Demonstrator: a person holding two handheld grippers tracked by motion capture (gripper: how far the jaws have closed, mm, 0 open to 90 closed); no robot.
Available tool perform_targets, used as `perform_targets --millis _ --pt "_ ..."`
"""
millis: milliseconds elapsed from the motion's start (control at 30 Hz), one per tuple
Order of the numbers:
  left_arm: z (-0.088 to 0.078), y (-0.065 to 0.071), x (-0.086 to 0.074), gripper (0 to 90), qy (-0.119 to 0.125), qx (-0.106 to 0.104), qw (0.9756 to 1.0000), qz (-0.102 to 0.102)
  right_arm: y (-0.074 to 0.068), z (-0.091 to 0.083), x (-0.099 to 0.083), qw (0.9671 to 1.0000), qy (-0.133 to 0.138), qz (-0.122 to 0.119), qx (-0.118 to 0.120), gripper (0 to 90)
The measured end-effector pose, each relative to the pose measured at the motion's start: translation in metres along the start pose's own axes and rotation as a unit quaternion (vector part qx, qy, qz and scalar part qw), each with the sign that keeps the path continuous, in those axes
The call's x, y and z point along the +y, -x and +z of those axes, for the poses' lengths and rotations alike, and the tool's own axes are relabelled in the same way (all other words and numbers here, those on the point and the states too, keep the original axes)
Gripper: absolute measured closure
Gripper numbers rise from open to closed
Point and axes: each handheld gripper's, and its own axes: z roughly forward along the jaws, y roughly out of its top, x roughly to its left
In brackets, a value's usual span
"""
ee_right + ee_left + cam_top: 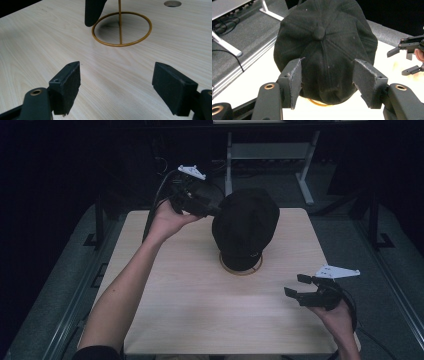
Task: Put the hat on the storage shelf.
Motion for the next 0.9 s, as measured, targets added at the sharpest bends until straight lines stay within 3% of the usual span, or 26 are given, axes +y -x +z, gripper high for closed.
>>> perform_targets --millis 267,900 --pt "-0.013 0.004 -0.013 39.1 0.005 0.002 1.0 0.002 -0.002 0.001 0.0 1.0 0.002 0.0 -0.001 21.8" --pt "-0.036 0.009 -0.059 38.2 0.015 0.006 0.9997 -0.017 -0.011 0.003 0.002 0.9999 0.0 -0.013 -0.003 21.7"
